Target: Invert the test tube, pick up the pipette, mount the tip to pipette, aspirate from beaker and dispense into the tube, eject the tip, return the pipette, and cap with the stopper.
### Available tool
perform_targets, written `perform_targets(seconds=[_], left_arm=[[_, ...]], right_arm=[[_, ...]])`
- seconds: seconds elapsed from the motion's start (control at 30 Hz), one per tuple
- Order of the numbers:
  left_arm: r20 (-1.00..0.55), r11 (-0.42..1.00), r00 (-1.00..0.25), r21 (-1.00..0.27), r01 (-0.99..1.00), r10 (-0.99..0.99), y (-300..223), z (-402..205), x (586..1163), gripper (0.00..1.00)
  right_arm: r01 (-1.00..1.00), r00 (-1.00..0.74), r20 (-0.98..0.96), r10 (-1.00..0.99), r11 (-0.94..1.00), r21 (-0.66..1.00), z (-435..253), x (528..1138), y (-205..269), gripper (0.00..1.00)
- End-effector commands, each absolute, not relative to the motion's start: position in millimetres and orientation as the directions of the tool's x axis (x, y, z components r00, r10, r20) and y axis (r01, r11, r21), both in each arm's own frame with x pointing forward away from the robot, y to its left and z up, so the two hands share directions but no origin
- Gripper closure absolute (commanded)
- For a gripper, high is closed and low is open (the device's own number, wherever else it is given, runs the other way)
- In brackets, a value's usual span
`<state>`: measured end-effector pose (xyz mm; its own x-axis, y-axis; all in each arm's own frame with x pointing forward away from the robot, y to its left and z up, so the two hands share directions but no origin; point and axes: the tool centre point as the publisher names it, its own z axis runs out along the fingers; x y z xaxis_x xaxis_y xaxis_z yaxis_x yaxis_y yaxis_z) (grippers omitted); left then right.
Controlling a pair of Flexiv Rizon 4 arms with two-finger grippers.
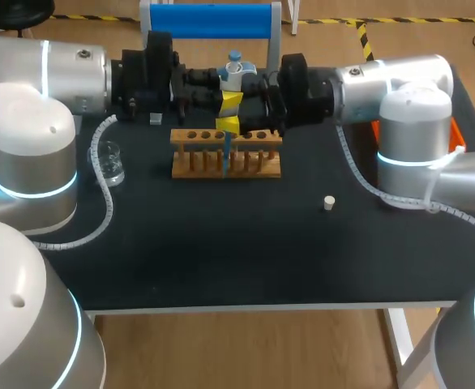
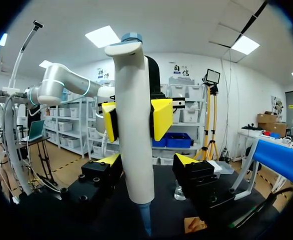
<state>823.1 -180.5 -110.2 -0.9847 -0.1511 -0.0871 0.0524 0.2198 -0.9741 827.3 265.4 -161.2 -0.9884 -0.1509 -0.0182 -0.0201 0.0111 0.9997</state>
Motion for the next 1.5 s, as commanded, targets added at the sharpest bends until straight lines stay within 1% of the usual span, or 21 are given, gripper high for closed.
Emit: perform_targets(seconds=[0.03,0.07,0.17,0.43,0.63,0.67,0.77,0.83,0.87,0.9,1.13,1.17,1.2,1.23,1.5], left_arm=[[-0.087,0.220,-0.985,-0.974,0.052,-0.152,-181,-110,823,1.00],[-0.087,0.220,-0.985,-0.974,0.052,-0.152,-181,-110,823,1.00],[-0.087,0.220,-0.985,-0.974,0.052,-0.152,-181,-110,823,1.00],[-0.087,0.220,-0.985,-0.974,0.052,-0.152,-181,-110,823,1.00],[-0.087,0.220,-0.985,-0.974,0.052,-0.152,-181,-110,823,1.00],[-0.087,0.220,-0.985,-0.974,0.052,-0.152,-181,-110,823,1.00],[-0.087,0.220,-0.985,-0.974,0.052,-0.152,-181,-110,823,1.00],[-0.087,0.220,-0.985,-0.974,0.052,-0.152,-181,-110,823,1.00],[-0.087,0.220,-0.985,-0.974,0.052,-0.152,-181,-110,823,1.00],[-0.087,0.220,-0.985,-0.974,0.052,-0.152,-181,-110,823,1.00],[-0.087,0.220,-0.985,-0.974,0.052,-0.152,-181,-110,823,1.00],[-0.087,0.220,-0.985,-0.974,0.052,-0.152,-181,-110,823,0.95],[-0.087,0.220,-0.985,-0.974,0.052,-0.152,-181,-110,823,0.28],[-0.087,0.220,-0.985,-0.974,0.052,-0.152,-181,-110,823,0.00],[-0.087,0.220,-0.985,-0.974,0.052,-0.152,-181,-110,823,0.00]], right_arm=[[-0.021,-0.988,-0.019,-0.156,0.009,1.000,-162,827,267,0.46],[-0.021,-0.987,-0.020,-0.158,0.009,1.000,-161,827,267,0.50],[-0.023,-0.987,-0.021,-0.160,0.009,1.000,-161,826,267,0.51],[-0.025,-0.987,-0.024,-0.162,0.005,1.000,-160,823,264,0.62],[-0.025,-0.987,-0.024,-0.158,0.004,1.000,-159,821,261,0.64],[-0.025,-0.987,-0.024,-0.157,0.004,1.000,-159,821,260,0.66],[-0.024,-0.988,-0.023,-0.156,0.002,1.000,-159,820,259,0.78],[-0.024,-0.987,-0.023,-0.157,0.002,1.000,-159,820,259,0.89],[-0.023,-0.987,-0.023,-0.158,0.002,1.000,-159,820,259,0.98],[-0.024,-0.987,-0.023,-0.159,0.001,1.000,-160,820,259,1.00],[-0.025,-0.985,-0.023,-0.172,0.004,1.000,-159,819,260,1.00],[-0.025,-0.985,-0.024,-0.173,0.004,1.000,-159,819,260,1.00],[-0.025,-0.985,-0.024,-0.174,0.005,1.000,-159,819,260,1.00],[-0.025,-0.984,-0.024,-0.174,0.005,1.000,-159,819,259,1.00],[-0.029,-0.984,-0.027,-0.178,0.010,1.000,-160,821,243,1.00]])
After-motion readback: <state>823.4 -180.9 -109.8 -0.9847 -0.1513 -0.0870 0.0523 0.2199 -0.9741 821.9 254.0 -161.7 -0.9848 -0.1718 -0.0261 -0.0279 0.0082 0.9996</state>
